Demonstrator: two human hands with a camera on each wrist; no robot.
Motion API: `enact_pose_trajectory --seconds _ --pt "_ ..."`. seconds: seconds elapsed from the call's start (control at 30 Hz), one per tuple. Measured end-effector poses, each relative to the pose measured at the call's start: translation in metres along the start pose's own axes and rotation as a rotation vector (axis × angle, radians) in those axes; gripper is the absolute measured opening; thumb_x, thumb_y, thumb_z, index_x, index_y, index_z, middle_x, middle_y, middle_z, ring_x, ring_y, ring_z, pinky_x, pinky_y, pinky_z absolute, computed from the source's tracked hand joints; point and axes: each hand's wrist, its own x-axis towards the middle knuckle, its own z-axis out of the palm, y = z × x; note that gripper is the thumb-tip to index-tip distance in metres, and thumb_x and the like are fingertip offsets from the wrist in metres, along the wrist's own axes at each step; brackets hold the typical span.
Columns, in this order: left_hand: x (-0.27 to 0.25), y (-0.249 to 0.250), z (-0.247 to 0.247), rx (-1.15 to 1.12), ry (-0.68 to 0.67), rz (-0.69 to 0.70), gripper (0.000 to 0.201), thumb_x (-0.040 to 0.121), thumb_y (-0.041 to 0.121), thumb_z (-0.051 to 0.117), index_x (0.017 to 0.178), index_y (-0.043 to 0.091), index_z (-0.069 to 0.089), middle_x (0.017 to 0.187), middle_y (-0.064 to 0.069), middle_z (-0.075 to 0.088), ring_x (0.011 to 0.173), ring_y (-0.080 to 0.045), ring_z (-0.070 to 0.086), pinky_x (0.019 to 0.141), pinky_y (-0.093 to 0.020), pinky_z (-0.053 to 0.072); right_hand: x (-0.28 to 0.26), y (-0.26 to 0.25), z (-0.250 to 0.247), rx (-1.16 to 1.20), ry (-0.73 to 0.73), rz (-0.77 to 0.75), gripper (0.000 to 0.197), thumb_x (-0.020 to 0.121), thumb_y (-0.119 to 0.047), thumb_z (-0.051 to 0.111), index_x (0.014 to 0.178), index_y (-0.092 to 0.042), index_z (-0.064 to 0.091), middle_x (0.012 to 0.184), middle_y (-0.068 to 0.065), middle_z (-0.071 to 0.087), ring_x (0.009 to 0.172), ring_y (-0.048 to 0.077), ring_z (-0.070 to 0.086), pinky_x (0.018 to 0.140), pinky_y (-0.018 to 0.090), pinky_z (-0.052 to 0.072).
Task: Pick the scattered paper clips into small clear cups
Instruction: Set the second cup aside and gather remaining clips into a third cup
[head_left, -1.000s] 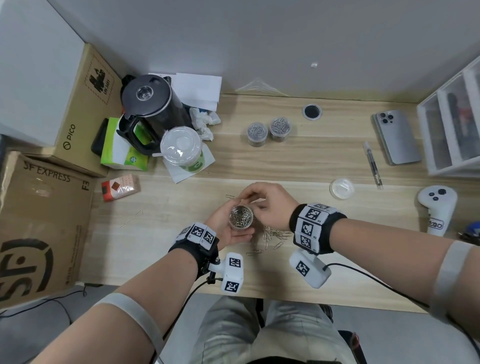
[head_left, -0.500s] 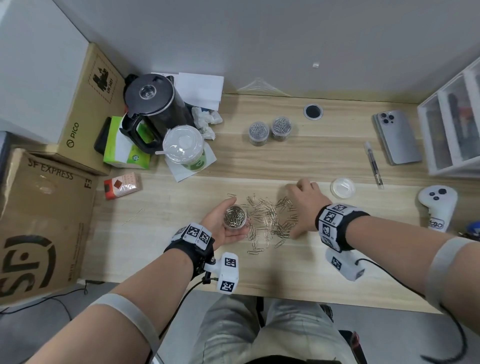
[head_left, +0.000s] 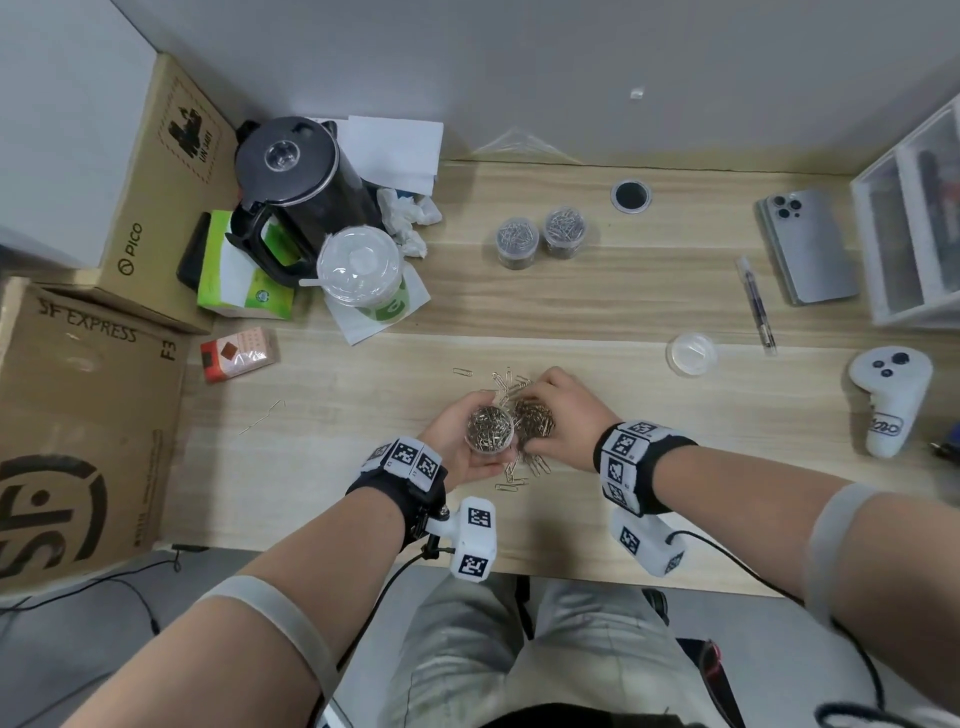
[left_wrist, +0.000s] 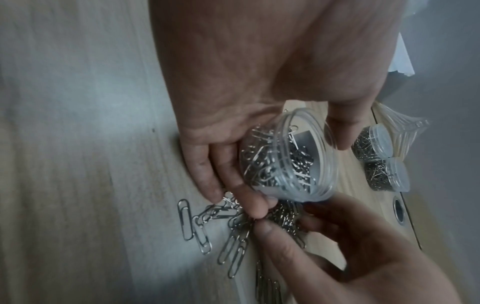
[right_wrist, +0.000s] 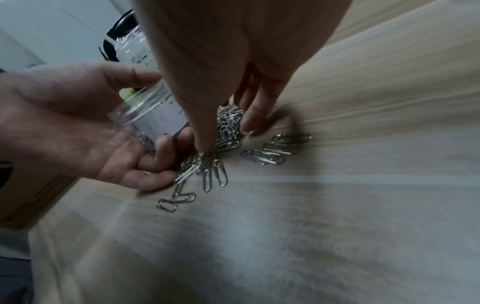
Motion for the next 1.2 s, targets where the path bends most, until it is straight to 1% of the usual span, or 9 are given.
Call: enact_pose_trajectory --seconds 0.2,0.3,0.4,0.6,0.67,0.77,0.9,1.03,1.2 --pt "-0.002 0.003 -0.007 -0.064 0.073 0.032 0.053 0.091 0.048 0.060 0.128 0.011 0.060 0.099 -0.014 0.072 0.073 -0.027 0.069 0.095 -0.041 0.054 -0.017 -0.004 -0.013 -0.219 -0.020 0.078 0.131 0.038 -0.072 0.081 0.146 -0.021 0.026 0.134 0.001 0.030 0.124 0.019 0.032 0.099 0.036 0.041" --pt "-0.005 0.005 -0.012 -0.100 0.102 0.042 0.057 0.089 0.046 0.063 0.134 0.011 0.056 0.099 -0.015 0.073 0.075 -0.029 0.069 0.085 -0.039 0.056 -0.018 -0.013 0.003 -0.280 -0.047 0.087 0.141 0.037 -0.079 0.076 0.148 -0.014 0.019 0.140 0.004 0.026 0.128 0.022 0.028 0.104 0.037 0.038" --pt "-0.008 0.006 -0.017 -0.099 0.115 0.043 0.059 0.090 0.047 0.061 0.134 0.008 0.057 0.101 -0.016 0.071 0.078 -0.029 0.068 0.084 -0.038 0.055 -0.011 -0.023 0.018 -0.266 -0.019 0.070 0.126 0.045 -0.071 0.080 0.145 -0.016 0.027 0.137 0.005 0.029 0.124 0.022 0.030 0.104 0.036 0.038" --pt "-0.013 0.011 -0.023 -0.081 0.131 0.041 0.045 0.093 0.046 0.058 0.116 0.008 0.063 0.098 -0.017 0.072 0.081 -0.029 0.067 0.091 -0.040 0.053 -0.002 -0.019 0.009 -0.132 0.003 -0.015 0.061 0.072 -0.038 0.079 0.126 -0.027 0.055 0.123 0.002 0.040 0.112 0.021 0.035 0.100 0.037 0.040" --pt "-0.014 0.012 -0.024 -0.084 0.138 0.038 0.044 0.093 0.045 0.058 0.116 0.008 0.062 0.095 -0.016 0.072 0.081 -0.029 0.066 0.091 -0.040 0.053 -0.002 -0.016 0.001 -0.148 0.026 -0.029 0.063 0.072 -0.041 0.079 0.127 -0.026 0.053 0.123 0.001 0.040 0.112 0.020 0.036 0.096 0.039 0.044" --pt "-0.015 0.015 -0.023 -0.082 0.140 0.036 0.046 0.093 0.046 0.058 0.121 0.009 0.061 0.099 -0.017 0.071 0.079 -0.029 0.067 0.091 -0.040 0.053 -0.003 -0.010 -0.012 -0.189 0.009 0.018 0.097 0.054 -0.053 0.084 0.136 -0.026 0.040 0.127 0.001 0.034 0.114 0.019 0.036 0.089 0.035 0.048" --pt "-0.014 0.016 -0.024 -0.082 0.147 0.014 0.057 0.093 0.046 0.059 0.134 0.006 0.057 0.097 -0.015 0.071 0.076 -0.029 0.067 0.091 -0.039 0.053 -0.007 0.002 -0.020 -0.299 -0.147 0.030 0.124 0.037 -0.044 0.091 0.142 -0.026 0.027 0.130 0.002 0.028 0.117 0.021 0.035 0.095 0.035 0.047" --pt "-0.014 0.013 -0.026 -0.076 0.150 0.005 0.061 0.091 0.047 0.059 0.138 0.007 0.056 0.098 -0.014 0.072 0.077 -0.028 0.068 0.089 -0.038 0.052 -0.003 0.007 -0.009 -0.217 -0.174 0.010 0.108 0.049 -0.031 0.093 0.142 -0.024 0.038 0.130 0.003 0.032 0.118 0.023 0.038 0.102 0.033 0.041" --pt "-0.016 0.011 -0.028 -0.070 0.152 0.007 0.064 0.090 0.048 0.059 0.139 0.007 0.056 0.105 -0.014 0.072 0.076 -0.027 0.069 0.083 -0.036 0.053 0.005 0.009 -0.006 -0.067 -0.103 0.006 0.083 0.062 -0.026 0.089 0.135 -0.024 0.049 0.123 0.000 0.041 0.112 0.022 0.050 0.098 0.030 0.042"
